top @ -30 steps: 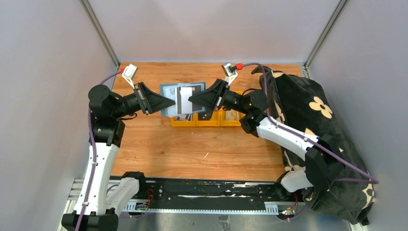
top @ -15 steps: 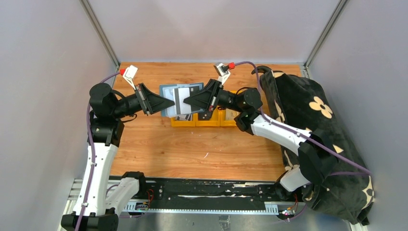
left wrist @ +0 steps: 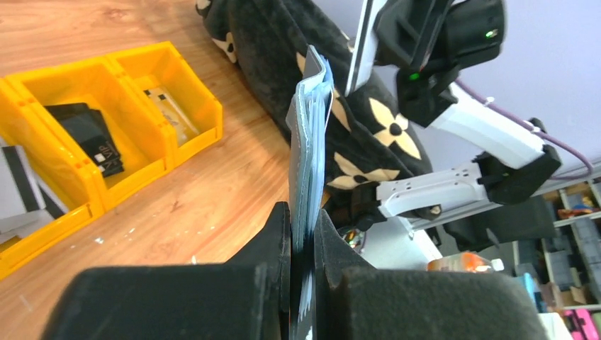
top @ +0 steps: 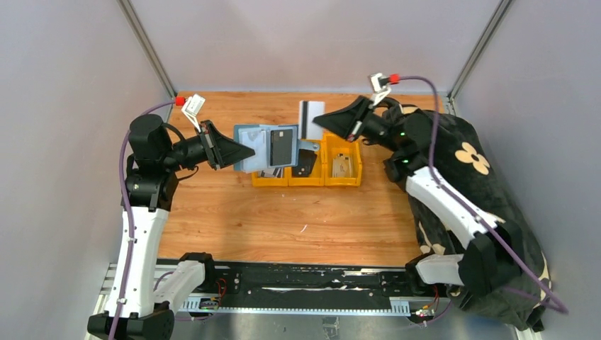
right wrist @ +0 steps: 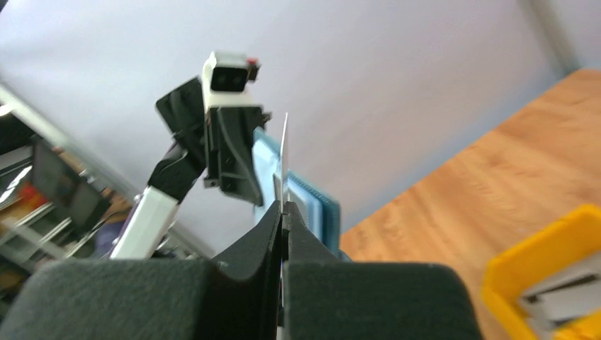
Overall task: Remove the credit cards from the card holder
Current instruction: Remove the credit card from the card holder, then place the credit card in the storage box.
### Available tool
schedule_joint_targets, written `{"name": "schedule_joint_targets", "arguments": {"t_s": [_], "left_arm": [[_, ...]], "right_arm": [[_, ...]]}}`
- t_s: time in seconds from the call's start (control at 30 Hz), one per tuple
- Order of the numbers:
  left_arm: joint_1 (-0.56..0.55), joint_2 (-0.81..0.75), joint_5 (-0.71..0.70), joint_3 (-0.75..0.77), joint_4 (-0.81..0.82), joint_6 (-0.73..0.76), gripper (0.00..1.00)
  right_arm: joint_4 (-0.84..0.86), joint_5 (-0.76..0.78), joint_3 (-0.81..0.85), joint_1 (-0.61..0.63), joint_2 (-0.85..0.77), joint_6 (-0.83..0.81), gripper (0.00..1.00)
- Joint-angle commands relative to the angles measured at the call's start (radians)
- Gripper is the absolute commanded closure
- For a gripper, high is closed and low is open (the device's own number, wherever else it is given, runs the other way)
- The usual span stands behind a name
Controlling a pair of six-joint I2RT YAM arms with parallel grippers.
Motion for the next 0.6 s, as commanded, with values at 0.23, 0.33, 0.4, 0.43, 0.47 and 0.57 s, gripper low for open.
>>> {"name": "schedule_joint_targets", "arguments": {"t_s": [0.23,0.33,0.4,0.43,0.47,0.57], "left_arm": [[0.006,0.029,-0.185,0.128,-0.238,0.243,1.0],[0.008,0.027,-0.253,0.159,-0.244,0.25,1.0],[0.008,0.026,-0.277,0.178,-0.245,0.245,1.0],[0.009,0.028,-0.281,0.186,-0.247,0.241,1.0],[0.009,0.029,-0.28,0.189,-0.248,0.237,1.0],[0.008,0.03,-0.271,0.184,-0.256,0.232,1.0]], "right_arm": [[-0.516,0.082,0.019,-0.179,-0.052,-0.283,1.0],[-0.533,0.122,0.018,-0.129,0.015,-0.311,1.0],[-0.562,0.173,0.04,-0.065,0.073,-0.347,1.0],[-0.574,0.202,0.062,-0.03,0.119,-0.364,1.0],[-0.577,0.216,0.074,0.0,0.148,-0.364,1.0],[-0.588,0.267,0.153,0.089,0.3,-0.367,1.0]]}}
